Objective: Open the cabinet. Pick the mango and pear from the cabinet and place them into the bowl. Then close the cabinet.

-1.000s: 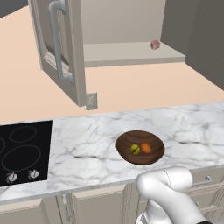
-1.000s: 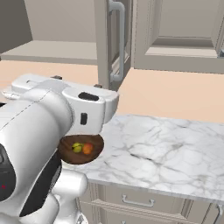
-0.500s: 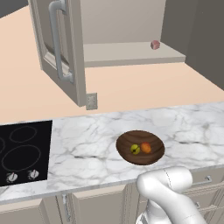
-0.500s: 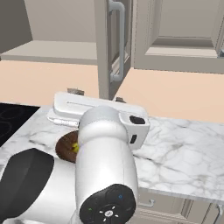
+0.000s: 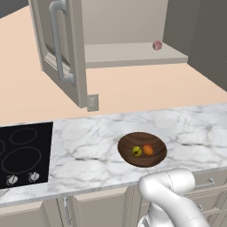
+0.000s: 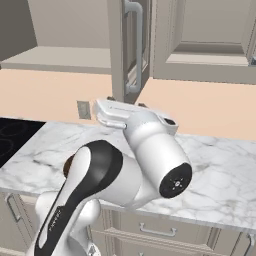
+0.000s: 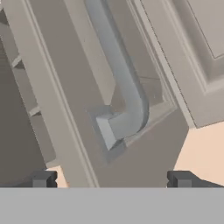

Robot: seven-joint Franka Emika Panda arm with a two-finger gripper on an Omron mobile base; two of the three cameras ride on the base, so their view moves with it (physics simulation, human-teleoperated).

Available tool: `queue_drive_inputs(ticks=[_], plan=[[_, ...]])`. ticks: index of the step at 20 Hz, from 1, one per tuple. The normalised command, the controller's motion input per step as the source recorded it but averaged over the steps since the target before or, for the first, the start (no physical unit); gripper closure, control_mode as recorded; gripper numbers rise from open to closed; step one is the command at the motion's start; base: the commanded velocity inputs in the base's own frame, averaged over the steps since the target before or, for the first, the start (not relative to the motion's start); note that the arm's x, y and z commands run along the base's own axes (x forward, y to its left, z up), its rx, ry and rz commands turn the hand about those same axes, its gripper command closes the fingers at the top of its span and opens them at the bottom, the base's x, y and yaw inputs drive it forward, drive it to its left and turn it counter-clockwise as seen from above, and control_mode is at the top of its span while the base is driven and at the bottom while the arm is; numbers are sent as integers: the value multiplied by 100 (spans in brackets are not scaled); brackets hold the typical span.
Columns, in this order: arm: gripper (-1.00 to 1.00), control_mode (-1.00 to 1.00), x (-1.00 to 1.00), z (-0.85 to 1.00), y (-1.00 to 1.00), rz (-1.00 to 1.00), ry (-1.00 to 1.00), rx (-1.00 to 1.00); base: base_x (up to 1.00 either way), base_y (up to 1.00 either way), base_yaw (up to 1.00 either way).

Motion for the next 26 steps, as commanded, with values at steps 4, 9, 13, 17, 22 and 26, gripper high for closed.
queue_drive_inputs(ticks=[4, 9, 13, 17, 22, 26], plan=[[-100, -100, 100, -43, 9, 19, 0, 9, 0, 0, 0], [-100, -100, 100, -55, 90, 4, 0, 1, 0, 0, 0], [-100, -100, 100, -39, 100, -4, 0, 0, 0, 0, 0], [-100, -100, 100, -33, 88, -18, 0, 0, 0, 0, 0], [-100, -100, 100, -33, 22, -17, 6, 0, 0, 0, 0], [-100, -100, 100, -37, 1, -15, 2, 0, 0, 0, 0]])
